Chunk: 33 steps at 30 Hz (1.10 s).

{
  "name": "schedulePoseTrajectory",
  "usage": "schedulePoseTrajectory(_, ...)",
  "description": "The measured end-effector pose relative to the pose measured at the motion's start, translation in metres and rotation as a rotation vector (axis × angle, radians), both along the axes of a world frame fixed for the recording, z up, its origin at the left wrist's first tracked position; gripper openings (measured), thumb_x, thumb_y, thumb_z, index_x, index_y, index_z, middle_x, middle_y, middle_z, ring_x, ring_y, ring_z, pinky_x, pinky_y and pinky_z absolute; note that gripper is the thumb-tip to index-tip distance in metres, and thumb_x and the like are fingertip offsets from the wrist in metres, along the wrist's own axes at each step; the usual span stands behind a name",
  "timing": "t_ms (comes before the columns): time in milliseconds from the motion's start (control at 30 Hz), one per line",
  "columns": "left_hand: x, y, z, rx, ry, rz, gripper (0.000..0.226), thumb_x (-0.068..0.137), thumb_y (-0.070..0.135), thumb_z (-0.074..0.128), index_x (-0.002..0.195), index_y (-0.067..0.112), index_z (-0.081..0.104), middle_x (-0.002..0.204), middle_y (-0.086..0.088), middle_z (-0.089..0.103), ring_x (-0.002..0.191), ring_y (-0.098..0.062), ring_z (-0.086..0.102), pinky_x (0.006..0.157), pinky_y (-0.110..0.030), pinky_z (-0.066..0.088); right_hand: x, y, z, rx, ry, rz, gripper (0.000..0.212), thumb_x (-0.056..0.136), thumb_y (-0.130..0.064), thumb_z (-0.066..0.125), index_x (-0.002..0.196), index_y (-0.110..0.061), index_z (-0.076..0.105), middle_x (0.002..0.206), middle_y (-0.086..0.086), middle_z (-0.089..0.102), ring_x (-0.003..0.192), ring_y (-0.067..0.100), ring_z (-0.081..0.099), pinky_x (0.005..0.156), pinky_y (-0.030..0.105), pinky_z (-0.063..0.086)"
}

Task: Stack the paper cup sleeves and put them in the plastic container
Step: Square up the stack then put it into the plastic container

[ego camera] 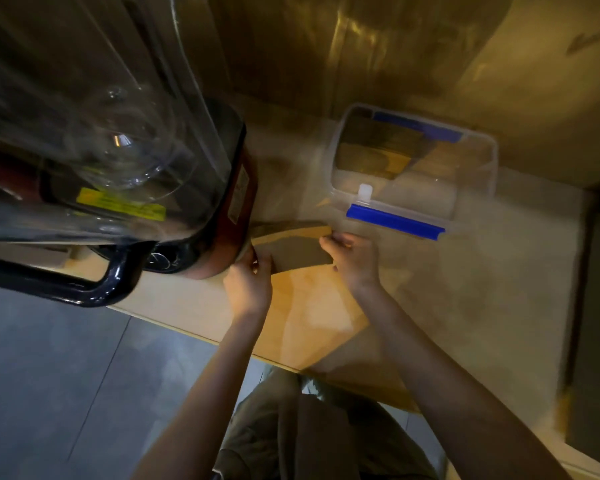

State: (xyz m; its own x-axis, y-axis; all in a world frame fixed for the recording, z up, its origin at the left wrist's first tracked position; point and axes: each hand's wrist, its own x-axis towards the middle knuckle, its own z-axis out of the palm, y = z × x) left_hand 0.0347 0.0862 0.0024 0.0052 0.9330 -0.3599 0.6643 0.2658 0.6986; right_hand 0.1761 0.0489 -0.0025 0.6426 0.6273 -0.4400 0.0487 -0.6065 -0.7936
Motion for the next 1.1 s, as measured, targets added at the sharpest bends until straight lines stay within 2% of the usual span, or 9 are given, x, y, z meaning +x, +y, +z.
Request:
schedulePoseTrajectory(67, 0.0, 0.003, -0.004, 0.0, 0.011, 0.004, 0.028, 0.091, 0.021, 0.047, 0.1, -0.002, 0.059, 0.103, -0.024, 0.066, 0.096, -0.038, 0.06, 0.073, -0.036, 0.043, -0.004, 0.006, -0.002, -0.008, -0.003, 0.024, 0.013, 0.078, -0.022, 0.067, 0.066, -0.017, 0.069, 0.048, -0.013, 0.056, 0.061, 0.021, 0.058, 0.068, 0.056, 0.054)
schedulePoseTrajectory(167, 0.0, 0.009, -0.011, -0.027, 0.033, -0.005, 0.032, 0.09, 0.021, 0.048, 0.109, -0.004, 0.055, 0.114, -0.025, 0.061, 0.105, -0.039, 0.056, 0.084, -0.042, 0.047, -0.009, 0.015, -0.003, -0.022, -0.022, 0.052, 0.013, 0.081, -0.021, 0.065, 0.069, -0.019, 0.065, 0.058, -0.006, 0.058, 0.07, 0.025, 0.064, 0.072, 0.053, 0.056)
schedulePoseTrajectory(400, 0.007, 0.02, -0.014, -0.182, 0.078, -0.056, 0.043, 0.093, 0.024, 0.043, 0.126, -0.003, 0.044, 0.131, -0.024, 0.05, 0.119, -0.039, 0.047, 0.096, -0.04, 0.039, -0.014, 0.023, -0.009, -0.094, -0.123, 0.04, 0.02, 0.084, -0.018, 0.062, 0.099, -0.004, 0.066, 0.097, 0.012, 0.07, 0.086, 0.018, 0.062, 0.069, 0.019, 0.037)
schedulePoseTrajectory(633, 0.007, 0.02, -0.016, -0.207, 0.015, 0.019, 0.048, 0.091, 0.026, 0.046, 0.131, 0.0, 0.039, 0.132, -0.023, 0.049, 0.119, -0.037, 0.047, 0.1, -0.042, 0.041, -0.009, 0.024, -0.007, -0.006, 0.094, -0.152, 0.017, 0.083, -0.021, 0.063, 0.095, -0.009, 0.061, 0.088, 0.002, 0.062, 0.086, 0.015, 0.058, 0.065, 0.013, 0.043)
schedulePoseTrajectory(767, 0.009, 0.019, -0.017, -0.196, -0.007, 0.046, 0.047, 0.09, 0.027, 0.049, 0.129, 0.001, 0.042, 0.129, -0.021, 0.052, 0.116, -0.036, 0.049, 0.098, -0.044, 0.043, -0.008, 0.029, -0.003, -0.101, 0.435, -0.247, 0.007, 0.082, -0.018, 0.064, 0.078, -0.016, 0.06, 0.082, 0.0, 0.062, 0.093, 0.021, 0.06, 0.091, 0.037, 0.05)
schedulePoseTrajectory(867, 0.008, 0.02, -0.019, -0.208, 0.002, 0.067, 0.047, 0.089, 0.025, 0.05, 0.128, 0.001, 0.042, 0.128, -0.021, 0.051, 0.115, -0.036, 0.049, 0.098, -0.045, 0.044, -0.009, 0.032, 0.001, -0.155, 0.506, -0.195, 0.017, 0.083, -0.013, 0.063, 0.068, -0.018, 0.056, 0.096, 0.015, 0.065, 0.095, 0.029, 0.06, 0.096, 0.042, 0.047)
schedulePoseTrajectory(933, 0.006, 0.021, -0.021, -0.219, 0.014, 0.057, 0.049, 0.088, 0.026, 0.051, 0.13, 0.002, 0.042, 0.127, -0.021, 0.052, 0.113, -0.037, 0.05, 0.097, -0.048, 0.045, -0.007, 0.032, 0.004, -0.193, 0.488, -0.146, 0.004, 0.084, -0.011, 0.062, 0.08, -0.009, 0.06, 0.101, 0.02, 0.061, 0.097, 0.032, 0.059, 0.098, 0.044, 0.047)
schedulePoseTrajectory(1033, 0.006, 0.019, -0.021, -0.237, 0.01, 0.058, 0.054, 0.086, 0.026, 0.053, 0.132, 0.003, 0.039, 0.13, -0.021, 0.048, 0.117, -0.038, 0.047, 0.099, -0.049, 0.043, -0.002, 0.03, 0.004, -0.209, 0.498, -0.102, 0.024, 0.084, -0.008, 0.061, 0.106, -0.001, 0.057, 0.102, 0.014, 0.06, 0.097, 0.026, 0.056, 0.099, 0.042, 0.047)
schedulePoseTrajectory(1100, 0.005, 0.017, -0.023, -0.26, -0.016, 0.083, 0.056, 0.085, 0.024, 0.056, 0.133, 0.003, 0.037, 0.131, -0.021, 0.046, 0.118, -0.038, 0.046, 0.1, -0.048, 0.042, 0.0, 0.028, 0.005, -0.228, 0.531, -0.087, 0.023, 0.083, -0.009, 0.063, 0.104, -0.004, 0.056, 0.087, 0.002, 0.057, 0.1, 0.023, 0.053, 0.099, 0.039, 0.047)
